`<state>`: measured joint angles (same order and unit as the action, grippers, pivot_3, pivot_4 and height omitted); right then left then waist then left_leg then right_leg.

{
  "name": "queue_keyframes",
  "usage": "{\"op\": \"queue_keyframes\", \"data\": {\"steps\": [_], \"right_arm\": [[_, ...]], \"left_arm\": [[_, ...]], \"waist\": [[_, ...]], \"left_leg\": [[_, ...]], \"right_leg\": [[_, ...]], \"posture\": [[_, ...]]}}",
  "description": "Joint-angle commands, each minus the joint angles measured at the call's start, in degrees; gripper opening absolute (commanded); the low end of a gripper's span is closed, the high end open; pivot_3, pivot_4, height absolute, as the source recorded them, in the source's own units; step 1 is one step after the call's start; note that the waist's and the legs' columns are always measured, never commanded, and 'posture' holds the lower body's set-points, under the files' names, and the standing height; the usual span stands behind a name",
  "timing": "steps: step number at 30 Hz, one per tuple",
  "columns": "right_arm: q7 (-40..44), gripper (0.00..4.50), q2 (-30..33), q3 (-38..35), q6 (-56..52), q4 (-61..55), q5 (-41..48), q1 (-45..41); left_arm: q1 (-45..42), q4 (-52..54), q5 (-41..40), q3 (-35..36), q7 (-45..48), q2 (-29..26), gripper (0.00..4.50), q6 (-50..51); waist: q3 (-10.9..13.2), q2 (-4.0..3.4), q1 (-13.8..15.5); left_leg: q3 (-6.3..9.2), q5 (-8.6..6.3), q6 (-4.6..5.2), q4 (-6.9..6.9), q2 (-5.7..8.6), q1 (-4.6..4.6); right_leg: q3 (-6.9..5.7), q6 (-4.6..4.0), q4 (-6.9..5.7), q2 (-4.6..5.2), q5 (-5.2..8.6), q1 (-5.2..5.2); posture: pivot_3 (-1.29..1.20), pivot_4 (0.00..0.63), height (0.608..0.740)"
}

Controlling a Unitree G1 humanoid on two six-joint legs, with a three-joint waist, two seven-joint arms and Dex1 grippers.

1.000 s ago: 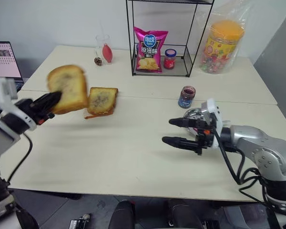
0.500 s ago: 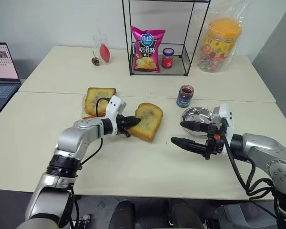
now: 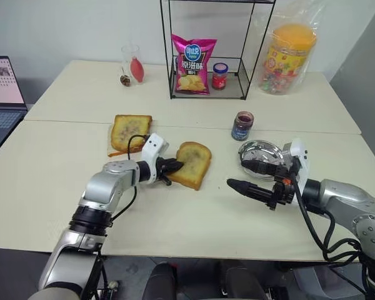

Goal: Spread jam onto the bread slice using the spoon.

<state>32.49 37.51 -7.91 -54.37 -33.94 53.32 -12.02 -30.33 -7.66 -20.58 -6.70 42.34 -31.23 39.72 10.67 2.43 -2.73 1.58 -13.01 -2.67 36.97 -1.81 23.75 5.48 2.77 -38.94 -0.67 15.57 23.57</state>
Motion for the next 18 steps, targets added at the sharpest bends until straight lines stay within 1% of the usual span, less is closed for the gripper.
{"op": "queue_keyframes", "data": {"steps": [1, 2, 3, 4, 10, 12, 13, 15, 18], "right_arm": [[0.4, 4.50, 0.6, -1.3, 1.3, -2.0, 0.9, 0.3], [0.5, 4.50, 0.6, -1.3, 1.4, -1.8, 0.8, 0.3], [0.8, 4.50, 0.7, -1.4, 1.6, -1.6, 0.7, 0.4], [0.9, 4.50, 0.7, -1.3, 1.7, -1.2, 0.6, 0.3], [1.5, 4.50, 1.2, -2.1, 2.1, 0.1, 0.0, 0.8], [1.3, 4.50, 1.5, -3.5, 2.5, 0.9, -0.5, 1.8], [1.2, 4.50, 1.7, -4.2, 2.8, 1.3, -0.8, 2.5], [0.8, 4.50, 1.9, -6.1, 3.3, 1.9, -1.1, 4.1], [0.0, 4.50, 1.8, -8.6, 3.6, 2.7, -1.0, 6.1]], "left_arm": [[2.7, 6.5, -1.2, 2.1, 0.0, -1.8, 1.60, 3.9], [3.3, 7.6, -1.3, 2.3, -0.3, -1.9, 1.85, 4.5], [4.1, 9.0, -1.7, 2.8, -0.6, -2.1, 1.94, 5.4], [4.8, 10.2, -2.0, 3.4, -1.3, -2.1, 2.27, 6.5], [7.5, 15.4, -2.8, 5.5, -2.9, -2.7, 3.31, 10.4], [8.0, 16.2, -2.1, 6.4, -3.8, -3.3, 3.80, 10.2], [8.1, 16.3, -1.4, 6.5, -3.9, -4.0, 3.94, 9.8], [8.2, 16.4, -0.9, 6.9, -3.2, -5.5, 4.45, 8.4], [8.4, 17.0, -1.7, 8.1, -2.3, -7.0, 4.49, 7.7]], "waist": [[0.0, 0.00, -0.1], [0.0, 0.00, -0.1], [0.0, 0.00, -0.1], [0.0, 0.00, -0.1], [0.0, 0.00, 0.0], [0.0, 0.00, 0.0], [0.0, 0.00, 0.0], [0.0, 0.00, 0.1], [0.0, 0.00, 0.1]], "left_leg": [[0.02, 0.00, 0.00, 0.00, -0.01, 0.00], [0.02, 0.00, 0.00, 0.00, -0.01, 0.00], [0.01, 0.00, 0.00, 0.01, 0.00, 0.00], [0.01, 0.00, 0.00, 0.03, 0.01, 0.00], [-0.01, 0.00, 0.00, 0.05, 0.03, 0.00], [-0.01, 0.00, 0.00, 0.04, 0.03, 0.00], [0.00, 0.00, 0.00, 0.04, 0.03, 0.00], [-0.01, 0.00, 0.00, 0.04, 0.03, 0.00], [-0.03, 0.00, 0.00, 0.05, 0.03, 0.00]], "right_leg": [[-0.01, 0.00, 0.00, -0.01, 0.00, 0.00], [0.00, 0.00, -0.01, -0.01, 0.00, 0.00], [0.00, 0.00, -0.01, -0.01, 0.00, -0.01], [0.00, 0.00, -0.01, 0.00, 0.00, -0.01], [0.00, 0.01, -0.01, 0.03, 0.00, -0.03], [0.00, 0.01, -0.01, 0.03, 0.00, -0.03], [-0.01, 0.01, 0.00, 0.03, 0.00, -0.02], [0.00, 0.01, 0.00, 0.03, 0.00, -0.02], [0.01, 0.01, 0.00, 0.03, 0.00, -0.02]], "posture": [[0.00, 0.150, 0.740], [0.00, 0.150, 0.740], [0.00, 0.150, 0.740], [0.00, 0.150, 0.740], [0.00, 0.150, 0.740], [0.00, 0.150, 0.740], [0.00, 0.150, 0.740], [0.00, 0.150, 0.740], [0.00, 0.150, 0.740]]}}
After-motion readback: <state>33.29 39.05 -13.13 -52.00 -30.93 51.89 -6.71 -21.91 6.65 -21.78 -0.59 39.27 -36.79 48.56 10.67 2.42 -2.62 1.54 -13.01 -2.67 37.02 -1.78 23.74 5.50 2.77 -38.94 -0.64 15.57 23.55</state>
